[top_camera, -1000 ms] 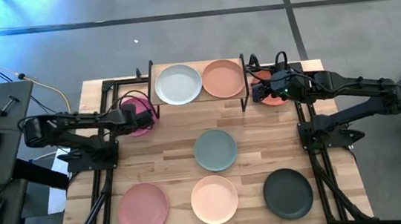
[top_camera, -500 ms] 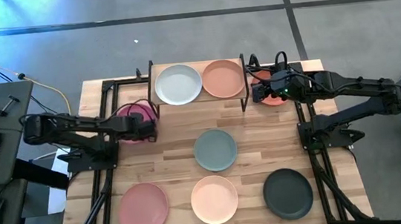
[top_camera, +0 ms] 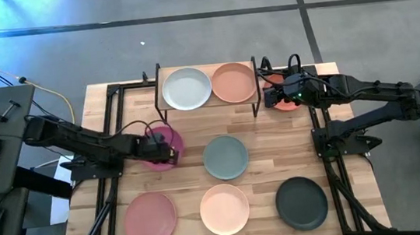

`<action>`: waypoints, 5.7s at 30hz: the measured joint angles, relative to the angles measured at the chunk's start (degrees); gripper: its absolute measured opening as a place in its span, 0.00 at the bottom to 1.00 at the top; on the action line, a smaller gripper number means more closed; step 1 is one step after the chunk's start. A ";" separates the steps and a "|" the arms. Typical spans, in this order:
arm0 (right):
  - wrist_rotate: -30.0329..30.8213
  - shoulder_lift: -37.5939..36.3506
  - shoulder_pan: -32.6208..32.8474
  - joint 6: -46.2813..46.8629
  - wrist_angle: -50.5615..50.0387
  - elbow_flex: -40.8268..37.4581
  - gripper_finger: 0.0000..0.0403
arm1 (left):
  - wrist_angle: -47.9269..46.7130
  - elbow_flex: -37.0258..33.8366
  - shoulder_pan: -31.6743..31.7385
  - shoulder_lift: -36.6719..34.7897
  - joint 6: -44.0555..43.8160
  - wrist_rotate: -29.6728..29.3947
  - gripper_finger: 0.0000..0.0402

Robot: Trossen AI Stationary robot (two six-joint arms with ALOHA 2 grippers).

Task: Place and stack plates onto a shelf
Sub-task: Stack the pink plate on top of the white plate on the shelf, then stack the gray plate on top of the brown plate on the shelf

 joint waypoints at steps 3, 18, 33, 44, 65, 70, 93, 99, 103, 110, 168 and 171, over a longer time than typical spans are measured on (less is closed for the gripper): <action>0.01 0.00 0.00 0.01 0.05 0.00 0.49 | 2.31 0.93 -1.32 1.04 -0.98 -0.28 0.00; 0.03 0.00 0.00 -0.62 0.42 0.00 0.49 | -34.06 16.59 -19.48 -9.92 -16.40 -15.52 0.03; 1.51 0.00 -0.04 -2.81 0.45 0.01 0.49 | -39.05 8.40 -30.53 -9.28 -48.58 -9.40 0.41; 1.52 0.01 -0.04 -2.66 0.86 0.00 0.49 | -29.58 0.20 -25.27 -7.91 -49.43 -6.45 0.47; 1.52 0.02 -0.04 -2.57 2.19 0.00 0.49 | -22.20 -3.34 -20.51 -9.53 -45.72 -7.48 0.03; 1.52 0.02 -0.04 -2.57 2.19 0.00 0.49 | -22.88 -3.45 -20.72 -12.82 -42.97 -6.17 0.02; 1.52 0.00 -0.07 -2.57 2.40 0.00 0.49 | -36.46 29.07 -8.18 -24.20 -10.13 -15.27 0.00; 1.51 0.02 -0.05 -2.58 3.16 0.00 0.49 | -36.45 41.33 10.33 -19.03 14.42 -18.48 0.00; 1.49 0.02 -0.04 -2.58 3.46 0.01 0.49 | -36.27 45.14 26.19 -14.64 27.60 -9.72 0.00; 1.49 0.02 -0.05 -2.58 3.50 0.00 0.49 | -32.58 45.64 45.68 -1.98 42.04 11.55 0.00; 1.22 0.09 -0.02 -2.89 3.47 0.01 0.49 | -33.16 56.43 53.75 11.05 62.65 11.59 0.36; 0.86 -0.77 -0.65 -7.19 3.32 0.19 0.49 | -32.31 59.27 54.43 8.25 62.63 11.70 0.39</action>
